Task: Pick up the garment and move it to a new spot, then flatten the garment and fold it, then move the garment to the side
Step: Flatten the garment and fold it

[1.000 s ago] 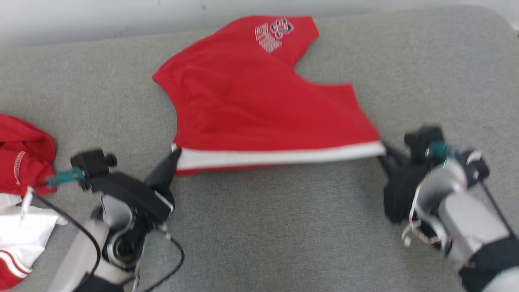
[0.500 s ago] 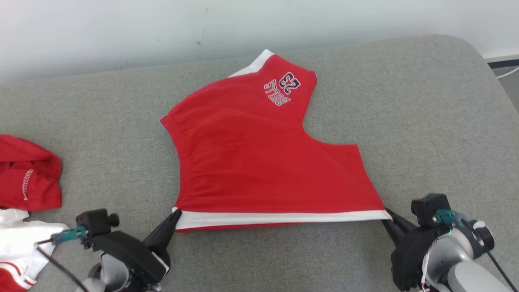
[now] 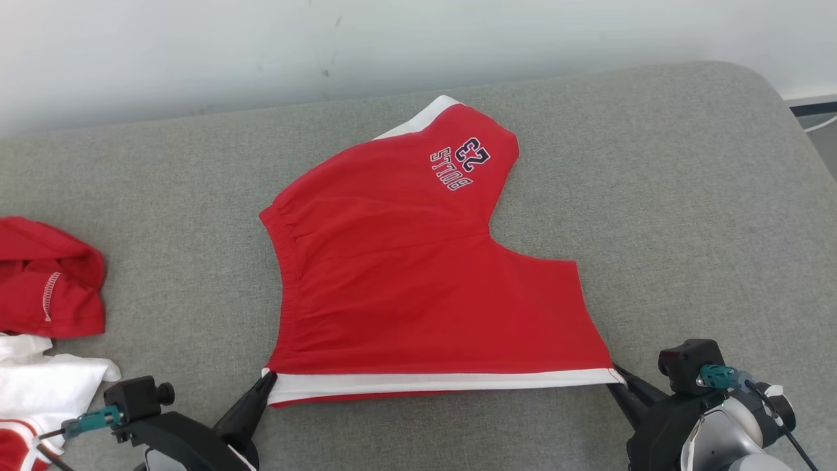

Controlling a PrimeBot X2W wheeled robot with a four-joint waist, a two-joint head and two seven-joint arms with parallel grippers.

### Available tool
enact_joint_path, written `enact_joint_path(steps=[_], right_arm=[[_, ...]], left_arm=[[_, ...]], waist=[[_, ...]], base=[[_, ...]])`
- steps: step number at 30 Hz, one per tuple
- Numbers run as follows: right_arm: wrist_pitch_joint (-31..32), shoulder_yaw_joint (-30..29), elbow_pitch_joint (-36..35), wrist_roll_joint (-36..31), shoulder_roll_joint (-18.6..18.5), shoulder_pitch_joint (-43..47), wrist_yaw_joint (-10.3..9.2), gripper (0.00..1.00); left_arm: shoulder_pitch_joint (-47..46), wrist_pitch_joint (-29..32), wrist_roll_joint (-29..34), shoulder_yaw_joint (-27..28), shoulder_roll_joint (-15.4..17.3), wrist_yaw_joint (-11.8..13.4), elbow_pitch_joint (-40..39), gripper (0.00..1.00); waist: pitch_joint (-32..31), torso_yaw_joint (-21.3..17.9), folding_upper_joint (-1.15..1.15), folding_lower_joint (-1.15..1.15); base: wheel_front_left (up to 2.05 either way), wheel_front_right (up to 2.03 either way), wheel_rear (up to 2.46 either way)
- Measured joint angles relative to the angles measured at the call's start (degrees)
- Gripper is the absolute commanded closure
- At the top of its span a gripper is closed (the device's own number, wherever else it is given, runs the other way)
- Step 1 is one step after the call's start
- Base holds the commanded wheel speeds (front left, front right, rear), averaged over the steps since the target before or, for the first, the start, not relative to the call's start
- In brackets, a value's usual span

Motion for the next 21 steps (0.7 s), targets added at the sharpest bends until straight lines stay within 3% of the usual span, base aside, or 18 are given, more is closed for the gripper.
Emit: enact_joint_path(steps=[4, 5, 6, 7, 8, 9, 10, 11, 12, 13, 14, 15, 16, 21], right_arm=[[1.1, -0.3, -2.0, 0.0, -0.5, 0.8, -0.45, 1.0], [1.6, -0.4, -2.4, 0.0, -0.6, 1.1, -0.47, 0.76], [1.6, -0.5, -2.9, 0.0, -0.7, 1.3, -0.49, 0.65], [1.8, -0.6, -3.4, 0.0, -0.7, 1.4, -0.51, 0.65], [2.4, -0.6, -3.7, 0.0, -0.9, 1.4, -0.52, 0.56], [2.6, -0.7, -3.9, -0.1, -1.1, 1.5, -0.71, 0.43], [3.0, -1.1, -4.2, -0.1, -1.3, 1.8, -1.0, 0.41], [3.1, -1.3, -4.3, -0.1, -1.6, 2.2, -1.01, 0.51], [3.6, -1.4, -4.5, -0.1, -1.7, 2.5, -1.02, 0.4], [3.7, -1.5, -4.8, -0.1, -1.8, 2.9, -1.02, 0.17], [4.1, -1.5, -5.2, -0.1, -1.7, 3.2, -1.02, 0.27], [4.3, -1.6, -5.4, -0.1, -1.7, 3.5, -1.04, 0.0], [4.5, -1.8, -5.6, -0.1, -1.7, 3.7, -1.21, 0.0], [4.6, -3.4, -6.6, -1.1, -1.6, 4.6, -1.44, 0.0]], left_arm=[[0.1, -0.1, 0.0, 0.3, 0.3, 0.1, -1.2, 1.0], [0.2, -0.1, 0.0, 0.3, 0.3, 0.2, -1.4, 1.0], [0.4, -0.1, 0.0, 0.3, 0.4, 0.6, -1.5, 0.72], [0.6, 0.0, 0.2, 0.1, 0.6, 0.6, -1.6, 0.72], [0.9, 0.0, 0.2, 0.1, 0.8, 0.6, -1.8, 0.54], [1.1, 0.0, 0.2, 0.0, 1.0, 1.0, -1.8, 0.84], [1.2, 0.1, 0.3, 0.0, 1.4, 1.3, -1.8, 1.0], [1.3, 0.2, 0.7, 0.1, 1.6, 1.8, -1.8, 1.0], [1.3, 0.0, 1.0, 0.3, 1.8, 2.0, -1.9, 0.98], [1.4, 0.3, 1.2, 0.1, 2.1, 2.0, -2.1, 1.0], [1.5, 0.5, 1.5, 0.0, 2.4, 2.0, -2.2, 0.98], [1.7, 0.5, 1.8, 0.1, 2.5, 2.2, -2.3, 0.55], [1.9, 0.5, 1.8, 0.2, 2.7, 2.5, -2.5, 0.0], [2.5, 0.0, 3.0, 0.1, 3.4, 2.6, -3.5, 0.0]], waist=[[0.1, 0.2, 0.0, 0.0], [0.1, 0.3, 0.0, 0.0], [0.2, 0.3, 0.0, 0.0], [0.2, 0.4, 0.0, 0.0], [0.3, 0.4, 0.0, 0.0], [0.3, 0.4, 0.0, 0.0], [0.3, 0.5, 0.0, 0.01], [0.3, 0.5, 0.0, 0.01], [0.4, 0.5, 0.01, 0.01], [0.4, 0.5, 0.01, 0.0], [0.4, 0.5, 0.01, 0.0], [0.5, 0.5, 0.01, 0.01], [0.5, 0.5, 0.01, 0.01], [0.5, 0.5, 0.01, 0.01]], base=[[0.0, 0.0, 0.0], [0.0, 0.0, 0.0], [0.0, 0.0, 0.0], [0.0, 0.0, 0.0], [0.0, 0.0, 0.0], [0.0, 0.0, 0.0], [0.0, 0.0, 0.0], [0.0, 0.0, 0.0], [0.0, 0.0, 0.0], [0.0, 0.0, 0.0], [0.0, 0.0, 0.0], [0.0, 0.0, 0.0], [0.0, 0.0, 0.0], [0.0, 0.0, 0.0]])
